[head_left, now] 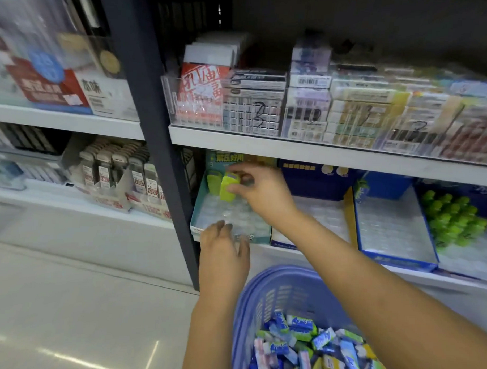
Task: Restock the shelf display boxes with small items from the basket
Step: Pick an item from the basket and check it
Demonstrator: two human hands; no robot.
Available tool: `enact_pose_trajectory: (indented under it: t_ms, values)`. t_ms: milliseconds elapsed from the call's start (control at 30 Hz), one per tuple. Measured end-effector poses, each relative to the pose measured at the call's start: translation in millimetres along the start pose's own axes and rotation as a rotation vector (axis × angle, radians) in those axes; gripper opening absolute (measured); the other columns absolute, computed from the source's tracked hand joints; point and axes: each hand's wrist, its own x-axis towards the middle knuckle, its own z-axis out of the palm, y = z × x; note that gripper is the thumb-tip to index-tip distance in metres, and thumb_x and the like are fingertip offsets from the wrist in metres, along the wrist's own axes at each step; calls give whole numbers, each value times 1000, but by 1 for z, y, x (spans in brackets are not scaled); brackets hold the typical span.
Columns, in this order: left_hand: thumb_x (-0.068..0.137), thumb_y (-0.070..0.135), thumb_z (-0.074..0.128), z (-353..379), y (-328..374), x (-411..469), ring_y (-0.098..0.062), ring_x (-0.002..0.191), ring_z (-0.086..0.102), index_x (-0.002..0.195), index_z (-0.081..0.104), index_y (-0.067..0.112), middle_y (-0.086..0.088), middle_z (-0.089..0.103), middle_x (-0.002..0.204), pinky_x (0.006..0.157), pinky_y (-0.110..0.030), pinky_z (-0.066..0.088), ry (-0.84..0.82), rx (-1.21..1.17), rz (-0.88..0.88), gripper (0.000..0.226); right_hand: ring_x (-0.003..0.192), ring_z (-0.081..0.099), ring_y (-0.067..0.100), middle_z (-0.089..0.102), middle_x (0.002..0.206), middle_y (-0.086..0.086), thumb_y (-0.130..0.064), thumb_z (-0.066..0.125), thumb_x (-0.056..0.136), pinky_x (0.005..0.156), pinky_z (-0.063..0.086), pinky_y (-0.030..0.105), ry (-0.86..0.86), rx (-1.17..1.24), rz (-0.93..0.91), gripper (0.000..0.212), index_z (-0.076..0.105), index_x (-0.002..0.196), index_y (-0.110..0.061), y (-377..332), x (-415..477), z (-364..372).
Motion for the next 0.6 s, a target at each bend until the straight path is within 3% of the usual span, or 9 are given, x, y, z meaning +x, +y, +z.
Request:
enact_pose_trajectory:
  t_ms: [100,167,233,400,500,600]
  values:
    - [93,27,53,3,-6,-2,-16,134,28,140,41,11,-2,42,140,110,-24,22,-26,19,2,51,107,58,22,63,120,10,-8,63,86,81,37,15,-132,-178,-37,37,62,123,-12,11,23,24]
    - [93,27,53,3,-8,-2,-14,134,28,140,41,14,0,42,139,111,-24,22,-23,14,9,50,111,56,26,61,121,14,-9,62,87,85,37,19,-126,-231,-56,37,61,124,-11,20,33,34]
    - [93,27,54,3,-9,-3,-14,133,29,139,42,15,0,42,138,111,-23,23,-18,11,21,49,112,54,27,60,121,14,-9,61,88,89,37,22,-89,-223,-71,36,61,124,-10,28,38,40]
    - [93,23,54,4,-13,-2,-12,133,30,137,45,17,2,43,138,107,-18,20,-6,-29,51,46,112,52,29,58,120,17,-7,59,89,84,29,14,-79,-241,-139,34,61,123,-5,40,39,52]
    - [92,22,54,4,-17,-2,-11,132,30,136,47,18,3,44,137,104,-13,18,1,-54,72,44,108,50,34,56,118,22,-6,55,90,81,30,23,-90,-337,-199,30,63,119,-6,44,45,55]
    - [92,22,55,4,-19,-2,-11,132,30,136,47,17,3,45,138,105,-14,18,2,-59,77,45,114,46,31,53,125,17,-8,54,91,89,33,28,-40,-478,-241,33,62,122,-12,51,44,57]
